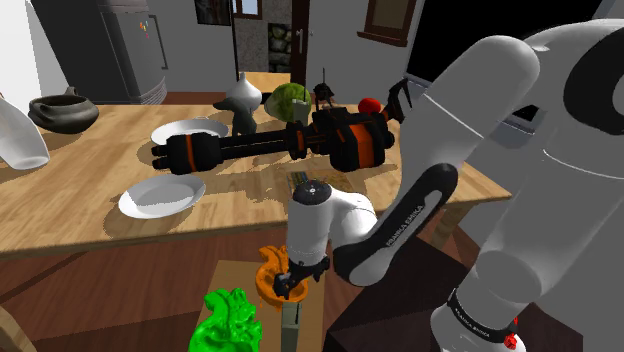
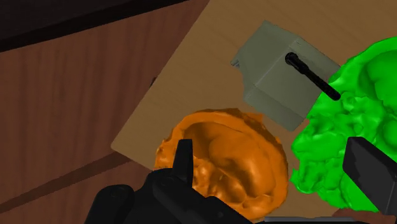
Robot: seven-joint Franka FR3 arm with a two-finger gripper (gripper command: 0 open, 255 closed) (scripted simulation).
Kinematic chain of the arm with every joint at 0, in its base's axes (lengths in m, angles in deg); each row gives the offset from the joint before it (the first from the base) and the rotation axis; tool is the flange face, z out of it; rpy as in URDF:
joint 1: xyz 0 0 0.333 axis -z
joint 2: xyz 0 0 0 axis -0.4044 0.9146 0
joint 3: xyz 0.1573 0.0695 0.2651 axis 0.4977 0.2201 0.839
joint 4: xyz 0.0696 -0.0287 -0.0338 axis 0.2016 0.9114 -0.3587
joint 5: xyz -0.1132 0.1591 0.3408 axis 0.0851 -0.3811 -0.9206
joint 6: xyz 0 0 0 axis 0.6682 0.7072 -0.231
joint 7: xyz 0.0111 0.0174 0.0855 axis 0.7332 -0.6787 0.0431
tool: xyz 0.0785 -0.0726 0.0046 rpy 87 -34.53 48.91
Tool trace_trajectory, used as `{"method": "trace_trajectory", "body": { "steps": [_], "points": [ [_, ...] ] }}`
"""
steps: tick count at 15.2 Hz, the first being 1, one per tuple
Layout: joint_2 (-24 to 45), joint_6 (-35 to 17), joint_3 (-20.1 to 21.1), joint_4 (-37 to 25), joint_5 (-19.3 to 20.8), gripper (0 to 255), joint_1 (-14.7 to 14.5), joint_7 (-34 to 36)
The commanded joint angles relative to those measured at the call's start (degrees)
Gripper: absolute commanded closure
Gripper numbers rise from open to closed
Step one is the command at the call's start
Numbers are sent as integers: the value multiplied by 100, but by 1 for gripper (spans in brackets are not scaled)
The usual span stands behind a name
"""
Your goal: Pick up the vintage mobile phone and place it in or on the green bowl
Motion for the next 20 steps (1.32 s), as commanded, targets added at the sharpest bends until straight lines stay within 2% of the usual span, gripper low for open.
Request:
{"method": "trace_trajectory", "body": {
  "steps": [1, 3, 4, 11, 19, 20],
  "points": [
    [782, -105, -306, -296, 1567, 0, -200, 1409],
    [1386, -120, -905, -648, 2428, 0, -772, 2269],
    [1464, -136, -1046, -703, 2501, 0, -918, 2361],
    [2156, -434, -1813, -986, 3500, 0, -1465, 3102],
    [2154, -435, -1814, -985, 3496, 0, -1468, 3099],
    [2154, -435, -1814, -985, 3496, 255, -1468, 3099]
  ]
}}
